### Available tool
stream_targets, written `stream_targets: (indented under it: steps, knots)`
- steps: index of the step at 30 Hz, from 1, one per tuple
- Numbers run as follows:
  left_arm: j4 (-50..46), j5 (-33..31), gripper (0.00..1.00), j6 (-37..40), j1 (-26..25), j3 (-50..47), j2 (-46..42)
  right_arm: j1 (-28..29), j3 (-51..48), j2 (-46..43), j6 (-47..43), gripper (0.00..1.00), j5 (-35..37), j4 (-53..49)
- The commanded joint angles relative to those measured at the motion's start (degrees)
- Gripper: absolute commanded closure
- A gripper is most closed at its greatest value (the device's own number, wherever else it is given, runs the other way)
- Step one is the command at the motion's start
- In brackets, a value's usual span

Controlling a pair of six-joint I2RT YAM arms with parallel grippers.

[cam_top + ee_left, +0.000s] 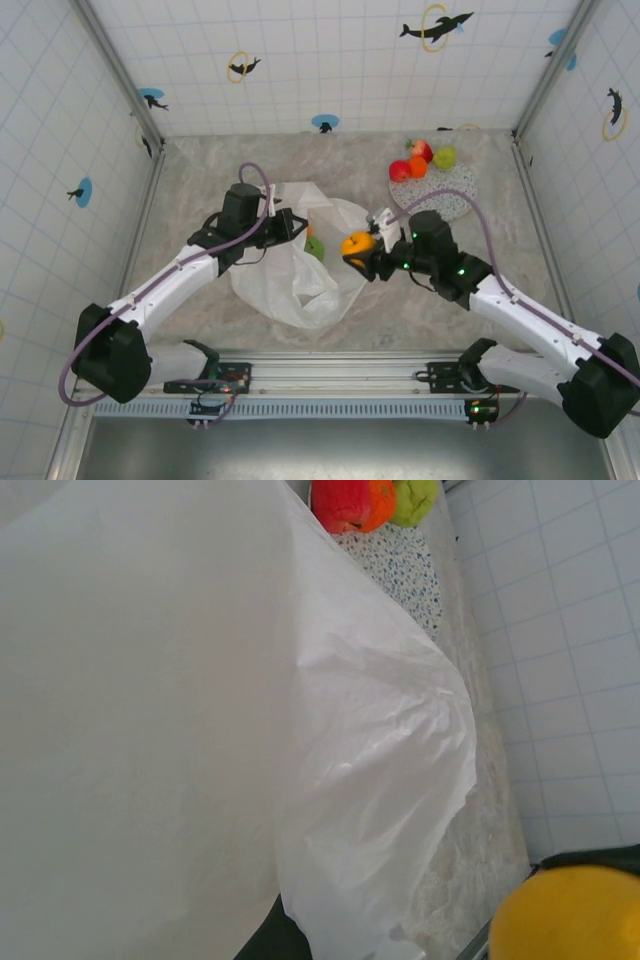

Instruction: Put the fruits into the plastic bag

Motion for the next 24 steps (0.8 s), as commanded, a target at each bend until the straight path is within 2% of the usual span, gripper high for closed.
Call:
stream_targets:
  steps: [1, 9, 16, 24]
  knots:
    - [-4.37, 1.83, 1.0, 3.8, 0.34, 2.08, -1.39, 2.5, -2.71, 2.33, -1.62, 0.35, 4.15, 5.25]
    - [-8.38, 3.71, 1.0, 6.78, 0.34, 3.5, -1.84, 7.51, -5.31, 13.99, -4.34, 0.36, 9.24, 14.07]
    - [-5.08, 5.93, 1.0, 4.25, 0.41, 2.25, -3.09, 10.8, -6.67, 23.91, 0.63, 0.37, 11.95, 29.35]
    - [-3.18, 7.88, 1.0, 2.68, 0.36, 1.92, -2.68, 12.76, -2.54, 35.3, 3.74, 0.38, 19.24, 38.59]
